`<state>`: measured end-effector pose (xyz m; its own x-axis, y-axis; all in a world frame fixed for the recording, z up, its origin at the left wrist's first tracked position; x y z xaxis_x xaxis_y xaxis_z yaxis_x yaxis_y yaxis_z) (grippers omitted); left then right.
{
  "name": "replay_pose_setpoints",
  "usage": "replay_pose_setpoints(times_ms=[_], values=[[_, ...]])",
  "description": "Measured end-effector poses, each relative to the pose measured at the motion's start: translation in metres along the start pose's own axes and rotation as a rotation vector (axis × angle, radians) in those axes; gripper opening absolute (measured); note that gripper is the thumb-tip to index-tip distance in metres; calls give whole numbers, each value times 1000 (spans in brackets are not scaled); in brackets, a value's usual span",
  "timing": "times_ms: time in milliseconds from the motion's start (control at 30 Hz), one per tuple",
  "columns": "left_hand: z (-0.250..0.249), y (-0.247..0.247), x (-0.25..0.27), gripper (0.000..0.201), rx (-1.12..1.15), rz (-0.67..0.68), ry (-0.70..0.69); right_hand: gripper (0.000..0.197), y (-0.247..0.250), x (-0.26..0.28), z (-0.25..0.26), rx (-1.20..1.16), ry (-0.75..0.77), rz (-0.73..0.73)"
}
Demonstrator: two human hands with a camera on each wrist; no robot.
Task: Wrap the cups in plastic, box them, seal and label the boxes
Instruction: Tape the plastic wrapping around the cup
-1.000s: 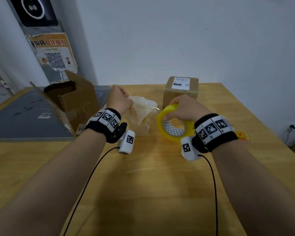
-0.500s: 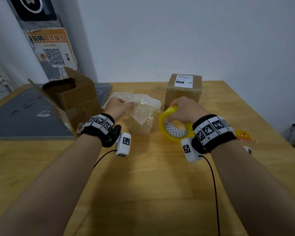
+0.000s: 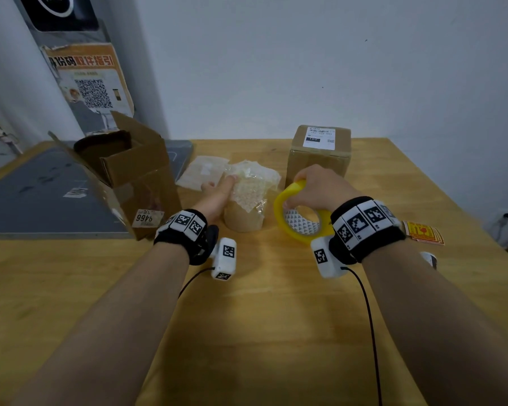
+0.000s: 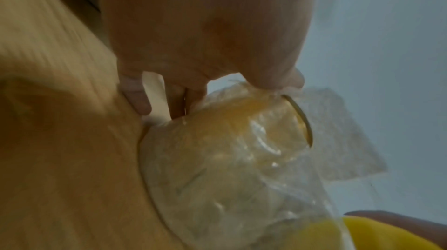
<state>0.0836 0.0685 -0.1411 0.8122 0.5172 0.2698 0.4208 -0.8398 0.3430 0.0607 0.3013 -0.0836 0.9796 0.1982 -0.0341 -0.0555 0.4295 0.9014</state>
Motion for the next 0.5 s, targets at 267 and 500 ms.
replay_pose_setpoints(times_ms=[267, 500], values=[[-1, -10, 4, 65, 31, 151, -50, 81, -2, -1, 0, 6, 2, -10], [14, 4, -2, 107, -133, -373, -169, 83, -4, -2, 0, 11, -5, -7]])
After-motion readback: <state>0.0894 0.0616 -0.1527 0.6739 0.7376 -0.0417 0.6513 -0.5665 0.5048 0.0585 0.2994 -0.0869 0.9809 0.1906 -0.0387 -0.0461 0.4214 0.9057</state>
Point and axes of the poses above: each hand's wrist, its own x-axis away from the middle knuckle, its own y-axis out of the back of the hand, z = x × y, the point moved 1 cm from there along -x, towards the middle knuckle, and after that the axes turned 7 degrees about -z, right-handed, at the moved point
